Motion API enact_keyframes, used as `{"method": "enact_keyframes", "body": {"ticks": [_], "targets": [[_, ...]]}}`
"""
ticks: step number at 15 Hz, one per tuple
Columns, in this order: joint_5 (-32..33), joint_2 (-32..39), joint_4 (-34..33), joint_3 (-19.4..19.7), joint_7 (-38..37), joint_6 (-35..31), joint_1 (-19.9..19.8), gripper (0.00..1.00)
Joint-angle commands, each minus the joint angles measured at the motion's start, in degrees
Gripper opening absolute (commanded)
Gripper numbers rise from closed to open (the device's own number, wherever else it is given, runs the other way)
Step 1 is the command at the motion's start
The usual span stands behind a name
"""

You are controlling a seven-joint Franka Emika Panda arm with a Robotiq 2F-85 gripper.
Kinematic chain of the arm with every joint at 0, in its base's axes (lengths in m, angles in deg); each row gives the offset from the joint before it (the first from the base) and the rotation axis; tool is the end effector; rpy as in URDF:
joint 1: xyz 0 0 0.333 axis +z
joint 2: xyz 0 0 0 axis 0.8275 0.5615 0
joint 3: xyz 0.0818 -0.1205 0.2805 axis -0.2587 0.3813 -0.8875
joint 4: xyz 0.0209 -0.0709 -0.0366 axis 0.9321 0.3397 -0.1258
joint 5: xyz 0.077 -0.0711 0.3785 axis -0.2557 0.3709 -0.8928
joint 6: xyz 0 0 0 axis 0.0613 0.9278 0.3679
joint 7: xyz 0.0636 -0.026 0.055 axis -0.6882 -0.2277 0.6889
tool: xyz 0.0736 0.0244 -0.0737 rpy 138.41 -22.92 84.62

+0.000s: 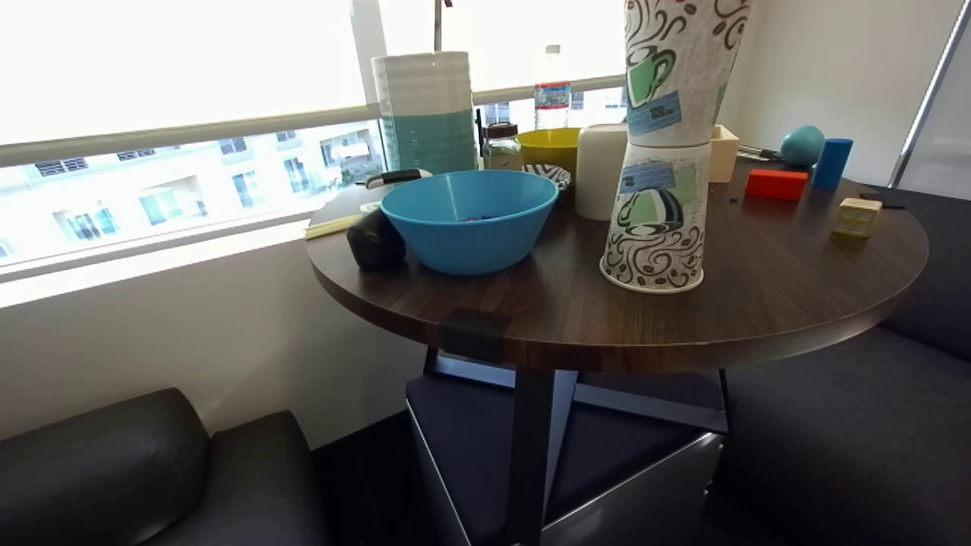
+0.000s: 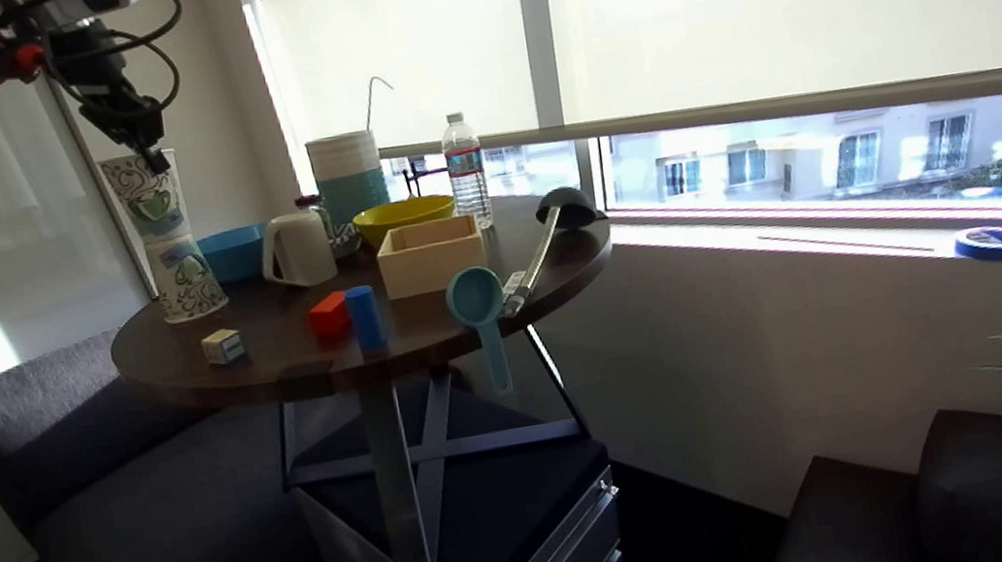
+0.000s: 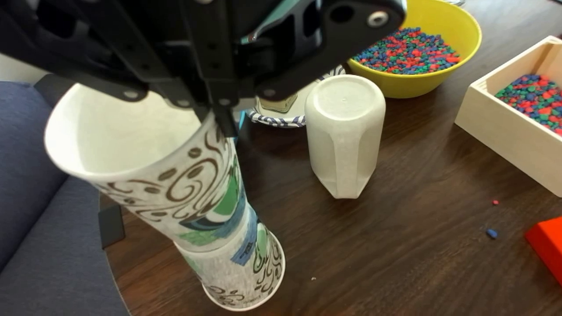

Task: Put the paper cup lying on the table upside down and pick up the other paper cup and put it on top of the paper cup

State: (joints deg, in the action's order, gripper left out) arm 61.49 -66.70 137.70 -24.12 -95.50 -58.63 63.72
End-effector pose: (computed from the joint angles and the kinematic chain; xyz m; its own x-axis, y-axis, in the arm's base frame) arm 0.3557 0.1240 0.5850 0.9478 0.0610 0.3131 0.1014 -0.9883 -0.1143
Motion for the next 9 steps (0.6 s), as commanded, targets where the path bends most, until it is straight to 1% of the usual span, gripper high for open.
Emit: {"method": "enact_keyframes", "body": {"ticks": [1,2,3,4,5,6,7,8,9], "targets": [[0.13,0.99,-0.57,-0.66,-1.01,-0.91,-0.47,0.01],[0.17,1.00,-0.57,-0.64,-0.95,-0.88,-0.46,0.01],[0.27,0.98,-0.58,-0.68,-0.96,-0.73,-0.48,0.14],[0.25,0.97,-0.58,-0.66,-0.94,-0.74,-0.46,0.13],[0.42,0.92,-0.58,-0.68,-0.83,-0.73,-0.49,0.06],[0.56,0.91,-0.64,-0.68,-0.58,-0.57,-0.43,0.04],[0.58,0.88,-0.68,-0.66,-0.48,-0.44,-0.39,0.28],[0.63,0.87,-0.72,-0.64,-0.38,-0.30,-0.36,0.32],[0.52,0.83,-0.70,-0.60,-0.38,-0.36,-0.33,0.33]]}}
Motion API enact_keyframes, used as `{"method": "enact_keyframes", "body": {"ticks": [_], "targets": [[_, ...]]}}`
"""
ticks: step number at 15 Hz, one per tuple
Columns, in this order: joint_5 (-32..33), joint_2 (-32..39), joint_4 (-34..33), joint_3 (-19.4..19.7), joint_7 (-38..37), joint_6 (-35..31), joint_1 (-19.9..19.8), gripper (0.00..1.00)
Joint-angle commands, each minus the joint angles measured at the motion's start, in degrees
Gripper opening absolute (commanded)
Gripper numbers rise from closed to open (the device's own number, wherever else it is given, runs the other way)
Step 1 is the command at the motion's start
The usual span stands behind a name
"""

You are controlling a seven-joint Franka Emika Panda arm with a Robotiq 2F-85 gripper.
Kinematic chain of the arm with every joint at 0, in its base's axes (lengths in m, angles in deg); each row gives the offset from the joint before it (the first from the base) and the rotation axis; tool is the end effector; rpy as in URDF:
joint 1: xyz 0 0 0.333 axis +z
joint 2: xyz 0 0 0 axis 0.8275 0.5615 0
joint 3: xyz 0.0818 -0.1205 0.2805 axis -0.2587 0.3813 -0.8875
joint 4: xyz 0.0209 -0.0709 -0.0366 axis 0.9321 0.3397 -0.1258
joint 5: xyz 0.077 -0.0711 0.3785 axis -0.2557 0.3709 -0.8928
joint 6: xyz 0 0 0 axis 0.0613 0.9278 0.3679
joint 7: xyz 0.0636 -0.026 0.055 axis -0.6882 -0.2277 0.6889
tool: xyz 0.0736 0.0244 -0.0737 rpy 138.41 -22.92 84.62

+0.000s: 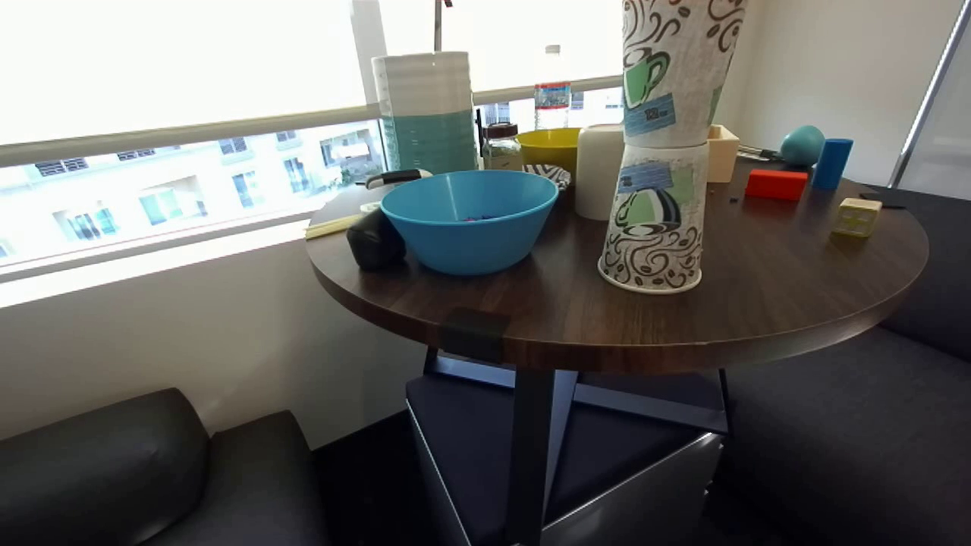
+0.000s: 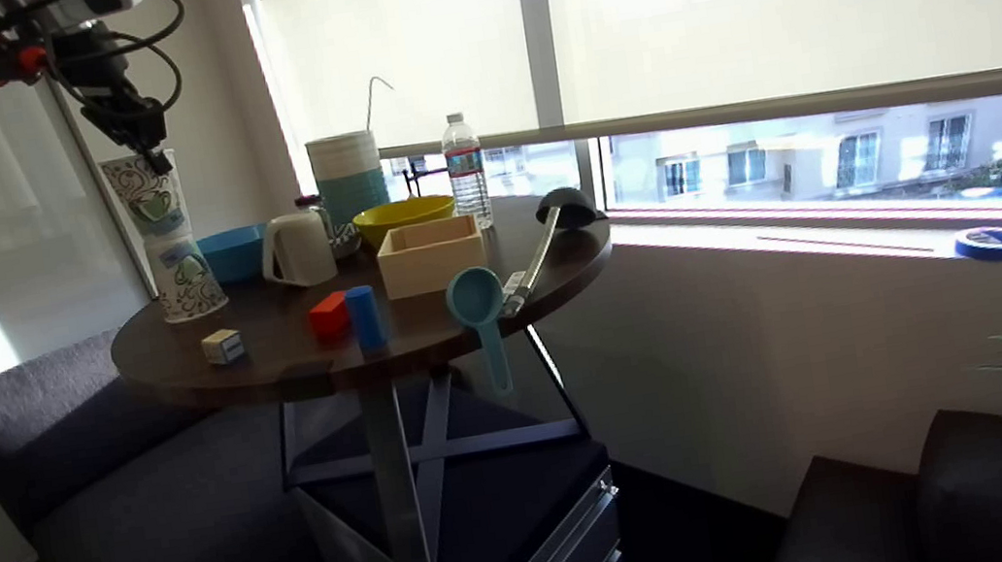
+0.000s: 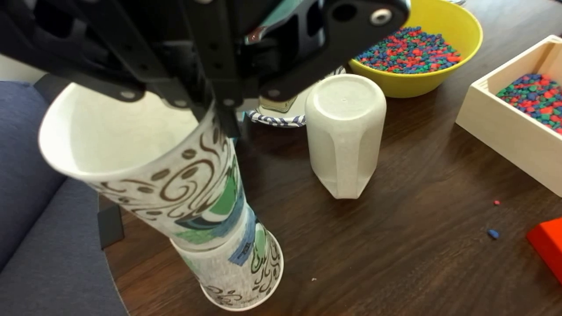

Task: Put the paper cup lying on the table upside down and pick up the other paper cup and put it on top of the paper cup

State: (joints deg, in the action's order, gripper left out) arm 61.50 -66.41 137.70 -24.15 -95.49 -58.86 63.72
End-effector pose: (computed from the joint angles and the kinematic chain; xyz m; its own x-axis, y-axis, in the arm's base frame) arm 0.3572 0.1244 0.5836 0.9481 0.0614 0.3121 0.1015 -0.9883 -0.1141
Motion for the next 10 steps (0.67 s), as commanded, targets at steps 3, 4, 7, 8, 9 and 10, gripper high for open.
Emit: {"method": "enact_keyframes", "body": {"ticks": [3,4,7,8,9,10], "targets": [[0.75,0.39,-0.77,-0.65,-0.39,-0.14,-0.42,0.53],[0.81,0.35,-0.85,-0.65,-0.40,-0.07,-0.46,0.61],[0.70,0.39,-1.05,-0.56,-0.17,0.31,-0.30,0.81],[0.79,0.45,-1.09,-0.58,-0.12,0.41,-0.31,0.88],[0.77,0.47,-1.10,-0.54,-0.11,0.42,-0.32,0.94],[0.90,0.44,-1.16,-0.59,-0.18,0.42,-0.41,0.99]]}}
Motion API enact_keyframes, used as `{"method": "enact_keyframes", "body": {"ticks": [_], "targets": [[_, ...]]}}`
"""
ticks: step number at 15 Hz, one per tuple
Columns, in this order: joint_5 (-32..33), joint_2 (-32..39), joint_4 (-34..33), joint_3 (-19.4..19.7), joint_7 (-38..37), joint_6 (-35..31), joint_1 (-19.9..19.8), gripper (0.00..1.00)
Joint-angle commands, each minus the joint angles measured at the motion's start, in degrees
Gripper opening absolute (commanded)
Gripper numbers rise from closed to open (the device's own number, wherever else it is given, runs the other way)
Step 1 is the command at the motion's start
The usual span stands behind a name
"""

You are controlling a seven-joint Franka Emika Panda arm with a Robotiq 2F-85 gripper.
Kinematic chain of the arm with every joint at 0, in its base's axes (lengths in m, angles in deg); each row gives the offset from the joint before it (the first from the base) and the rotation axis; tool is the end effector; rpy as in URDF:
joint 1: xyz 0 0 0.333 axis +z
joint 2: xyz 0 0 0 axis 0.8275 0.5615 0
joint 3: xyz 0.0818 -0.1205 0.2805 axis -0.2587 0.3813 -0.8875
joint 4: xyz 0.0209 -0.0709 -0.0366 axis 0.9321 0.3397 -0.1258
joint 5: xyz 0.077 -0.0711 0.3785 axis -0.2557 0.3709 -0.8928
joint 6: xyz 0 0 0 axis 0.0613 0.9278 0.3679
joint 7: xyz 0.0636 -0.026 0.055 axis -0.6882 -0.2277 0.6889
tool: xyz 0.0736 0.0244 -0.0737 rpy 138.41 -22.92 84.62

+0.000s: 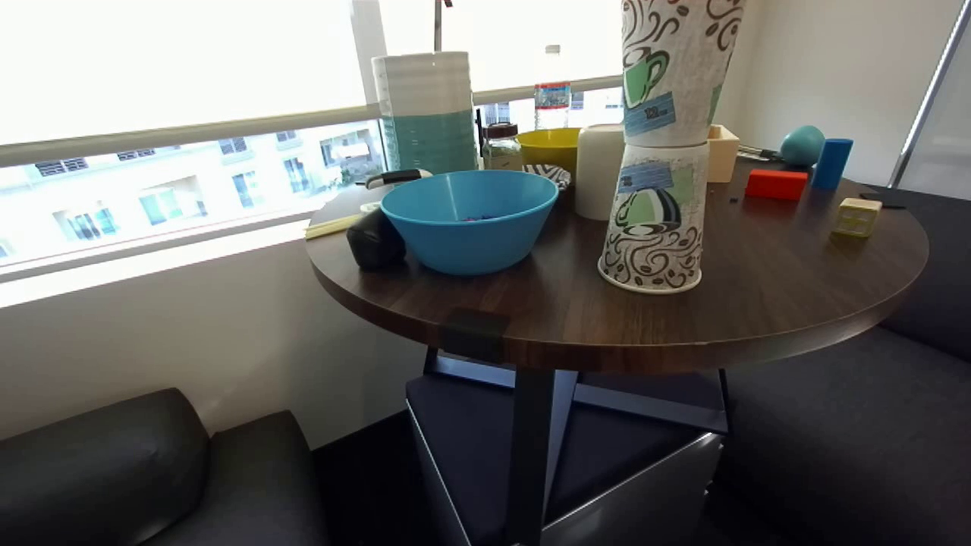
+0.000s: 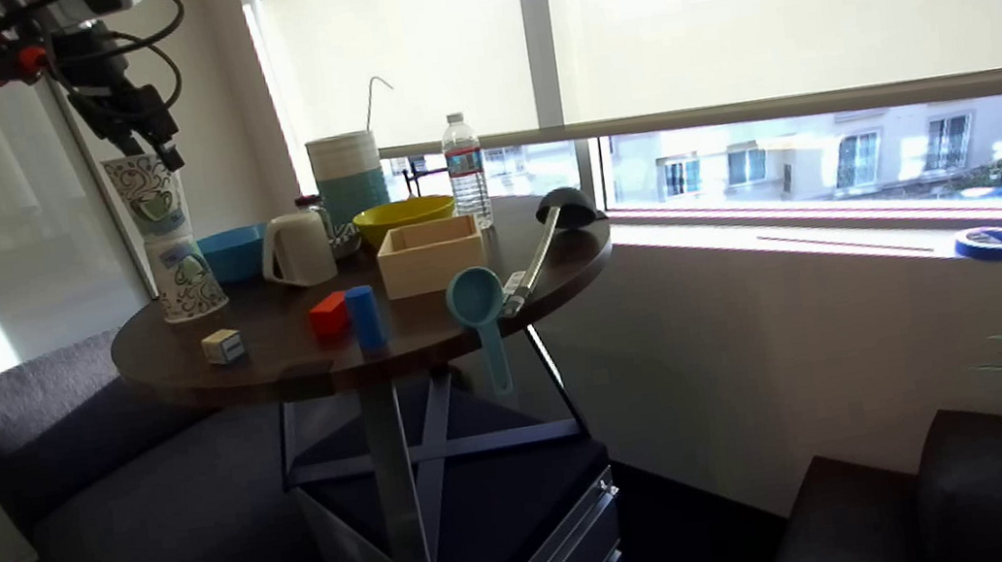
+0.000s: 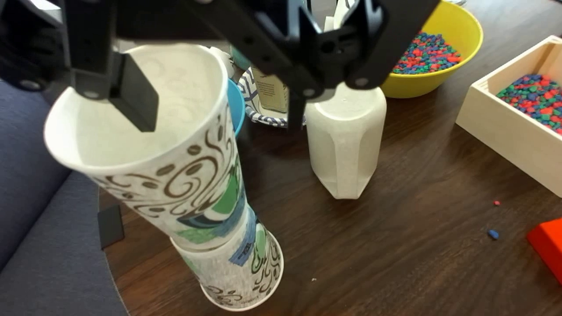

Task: Put the paper cup lying on the table upside down and pick up the other paper cup and put it on top of the paper cup

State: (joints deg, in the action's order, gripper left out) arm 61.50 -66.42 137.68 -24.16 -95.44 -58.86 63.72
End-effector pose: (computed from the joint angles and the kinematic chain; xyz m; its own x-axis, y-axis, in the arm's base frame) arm 0.3572 0.1245 0.5838 0.9478 0.0624 0.3127 0.1026 -0.9882 -0.1138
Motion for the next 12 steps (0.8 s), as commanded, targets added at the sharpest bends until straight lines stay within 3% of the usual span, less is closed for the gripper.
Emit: {"method": "enact_keyframes", "body": {"ticks": [1,6,12], "targets": [[1.00,0.37,-1.26,-0.61,-0.24,0.49,-0.45,1.00],[3.12,-3.06,-4.44,-0.62,0.21,1.57,-0.59,1.00],[1.83,-9.75,-7.81,2.21,5.73,4.22,1.44,1.00]]}}
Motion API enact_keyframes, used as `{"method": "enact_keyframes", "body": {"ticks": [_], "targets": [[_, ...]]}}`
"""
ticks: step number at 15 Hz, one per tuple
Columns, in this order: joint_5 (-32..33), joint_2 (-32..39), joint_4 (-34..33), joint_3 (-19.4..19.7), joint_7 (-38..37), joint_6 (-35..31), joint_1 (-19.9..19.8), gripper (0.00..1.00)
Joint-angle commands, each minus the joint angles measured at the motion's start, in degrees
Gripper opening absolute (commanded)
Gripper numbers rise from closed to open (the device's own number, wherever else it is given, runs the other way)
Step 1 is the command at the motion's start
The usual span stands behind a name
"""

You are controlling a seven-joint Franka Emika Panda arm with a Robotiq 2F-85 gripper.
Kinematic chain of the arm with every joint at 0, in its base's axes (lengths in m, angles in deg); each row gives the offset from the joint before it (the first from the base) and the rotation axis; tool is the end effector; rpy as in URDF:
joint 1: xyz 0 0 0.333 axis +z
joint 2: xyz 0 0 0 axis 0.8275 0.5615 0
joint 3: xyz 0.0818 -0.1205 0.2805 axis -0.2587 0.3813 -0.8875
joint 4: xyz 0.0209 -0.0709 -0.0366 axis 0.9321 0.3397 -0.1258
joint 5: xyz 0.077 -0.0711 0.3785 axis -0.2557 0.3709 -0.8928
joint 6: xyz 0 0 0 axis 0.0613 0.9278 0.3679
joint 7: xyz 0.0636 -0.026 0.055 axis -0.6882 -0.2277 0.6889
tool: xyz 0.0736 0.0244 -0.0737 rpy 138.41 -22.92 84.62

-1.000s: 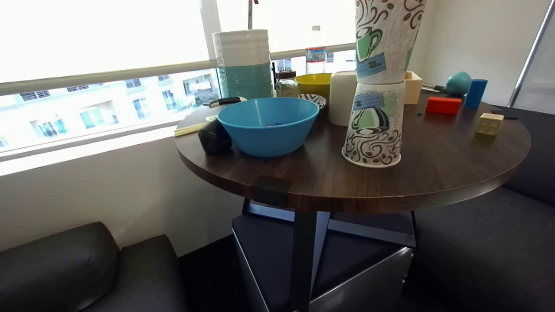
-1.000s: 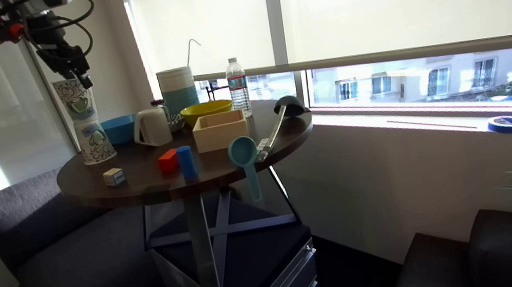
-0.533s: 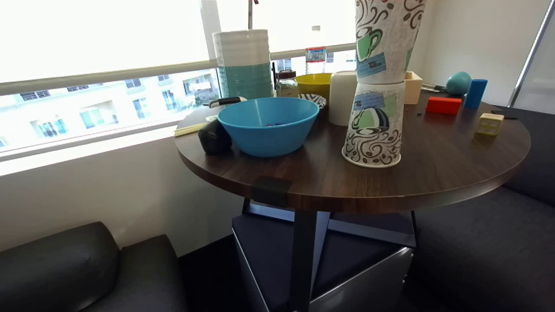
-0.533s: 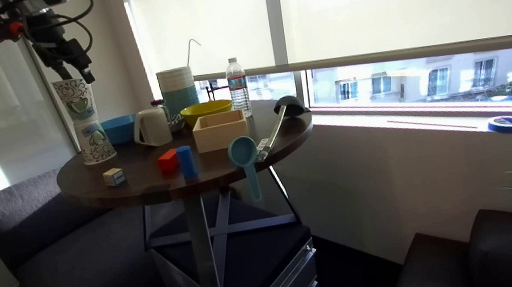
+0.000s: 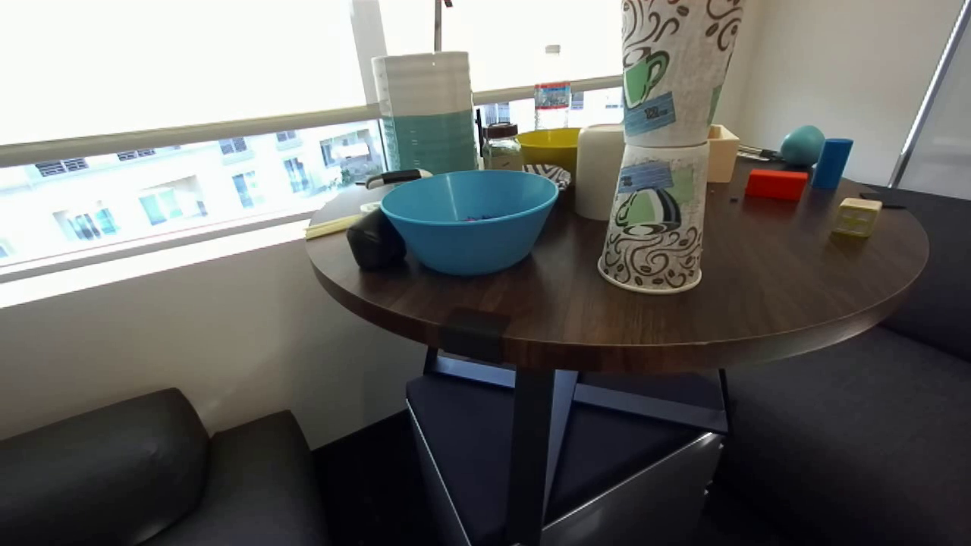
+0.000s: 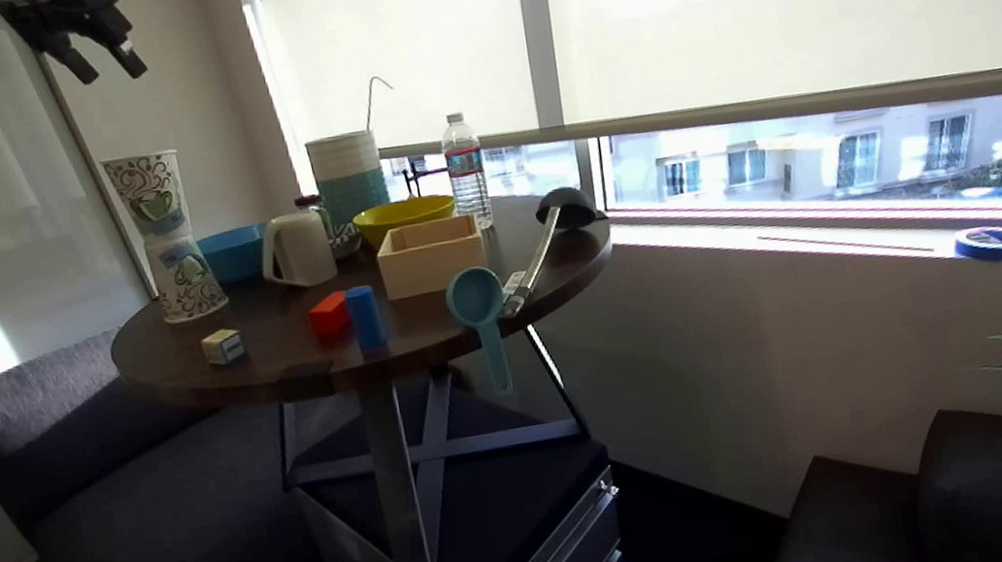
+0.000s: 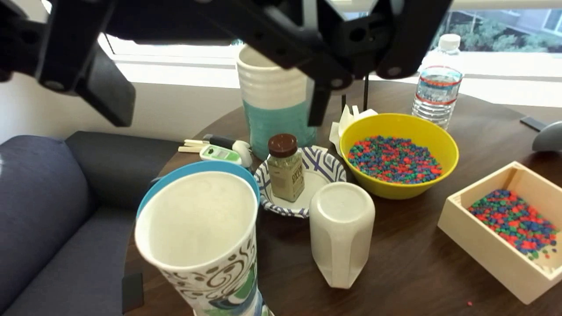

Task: Put the paper cup lying on the table upside down and pick up the other paper cup and put it on top of the paper cup

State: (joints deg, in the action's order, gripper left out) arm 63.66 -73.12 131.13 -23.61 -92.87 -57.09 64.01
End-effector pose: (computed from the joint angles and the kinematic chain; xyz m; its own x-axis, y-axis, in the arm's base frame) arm 0.3191 0.1197 0.6798 0.8569 0.1144 0.5027 0.1740 -0.9820 -0.0731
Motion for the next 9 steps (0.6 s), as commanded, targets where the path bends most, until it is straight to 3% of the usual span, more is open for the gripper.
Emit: {"method": "enact_keyframes", "body": {"ticks": [1,6,9], "targets": [[-0.21,-3.99,-1.55,2.06,4.08,3.33,1.30,1.00],[-0.57,-6.90,-3.98,3.59,7.36,6.68,1.85,1.00],[-0.36,-6.64,-3.07,2.82,6.15,4.96,0.75,1.00]]}}
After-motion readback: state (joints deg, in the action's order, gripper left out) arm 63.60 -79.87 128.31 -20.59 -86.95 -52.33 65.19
